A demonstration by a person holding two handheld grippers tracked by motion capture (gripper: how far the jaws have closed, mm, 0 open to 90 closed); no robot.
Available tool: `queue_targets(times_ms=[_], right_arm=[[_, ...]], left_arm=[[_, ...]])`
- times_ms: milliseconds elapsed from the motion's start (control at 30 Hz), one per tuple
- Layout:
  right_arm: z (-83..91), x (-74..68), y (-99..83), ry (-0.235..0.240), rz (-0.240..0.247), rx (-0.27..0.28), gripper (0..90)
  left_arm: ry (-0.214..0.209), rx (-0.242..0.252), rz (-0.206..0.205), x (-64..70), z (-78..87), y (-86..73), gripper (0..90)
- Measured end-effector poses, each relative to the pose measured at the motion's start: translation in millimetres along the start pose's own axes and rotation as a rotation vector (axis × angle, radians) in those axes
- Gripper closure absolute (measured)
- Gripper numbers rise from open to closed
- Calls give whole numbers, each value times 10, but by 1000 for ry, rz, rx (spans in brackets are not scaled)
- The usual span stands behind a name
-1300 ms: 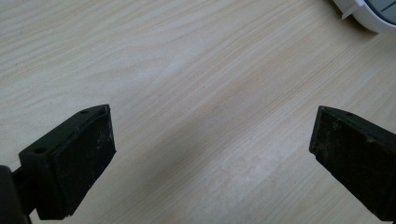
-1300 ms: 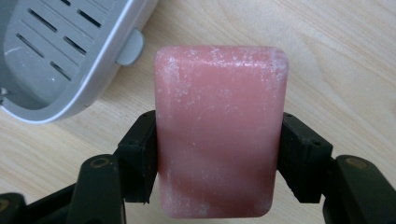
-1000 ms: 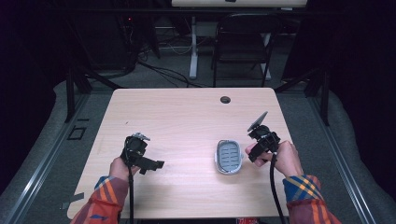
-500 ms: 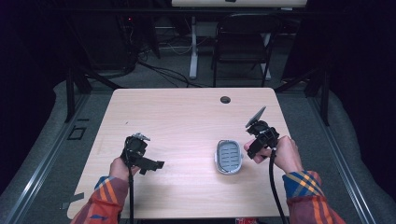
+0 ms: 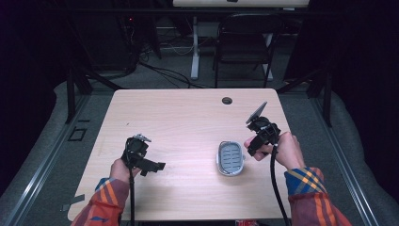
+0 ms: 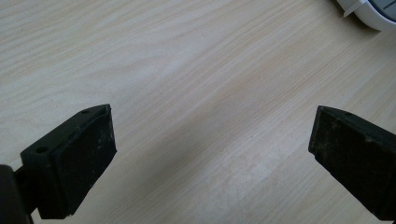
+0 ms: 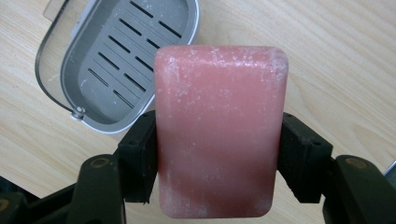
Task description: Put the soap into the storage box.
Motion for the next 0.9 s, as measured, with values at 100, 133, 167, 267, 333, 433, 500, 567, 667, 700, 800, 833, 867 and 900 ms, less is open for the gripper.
queue_targets(times_ms=[100,133,167,267,333,433,500,567,667,700,800,833,867,900], right_arm=[[29,-12,27,-4,4,1,374],[31,-21,38,-2,-2,10,374],[46,-19,43,-2,7,2,374],[59,-32,64,-1,9,2,374],[60,-42,73,-1,3,8,374],[84,-58,100,1,13,-3,374],[85,-77,123,-1,14,3,374],[102,-87,138,-5,27,-11,374],[117,-115,173,-4,33,-3,374],[119,-134,184,2,28,1,374],[135,-156,207,-2,41,-7,374],[140,-165,214,0,42,-11,374],[142,-168,222,-4,48,-9,374],[141,-176,230,-3,47,-11,374]], left_arm=[[-3,-3,-4,11,-4,3,6],[-3,-4,-5,12,-6,4,6],[-3,-4,-4,13,-6,4,6],[-3,-3,-3,10,-3,4,6],[-3,-2,-3,9,-3,4,6],[-3,2,-1,0,-2,6,6],[-3,1,-2,0,-3,6,6],[-4,3,-1,2,-2,7,6],[-4,2,-2,3,-1,6,6],[-4,2,-2,3,-1,7,6],[-4,3,-2,5,-3,7,6],[-5,2,-2,6,-3,7,6],[-7,3,2,11,-4,7,6],[-7,2,1,12,-4,6,6]])
Point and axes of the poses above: each handheld gripper's, and its own axes: z roughly backward along the jaws, y roughly out of its top, x roughly to its right, the point moved 8 cm from there along -z, roughly forward along the jaws, and after that the axes turned 2 degrees about -z, right-handed, at the moved point
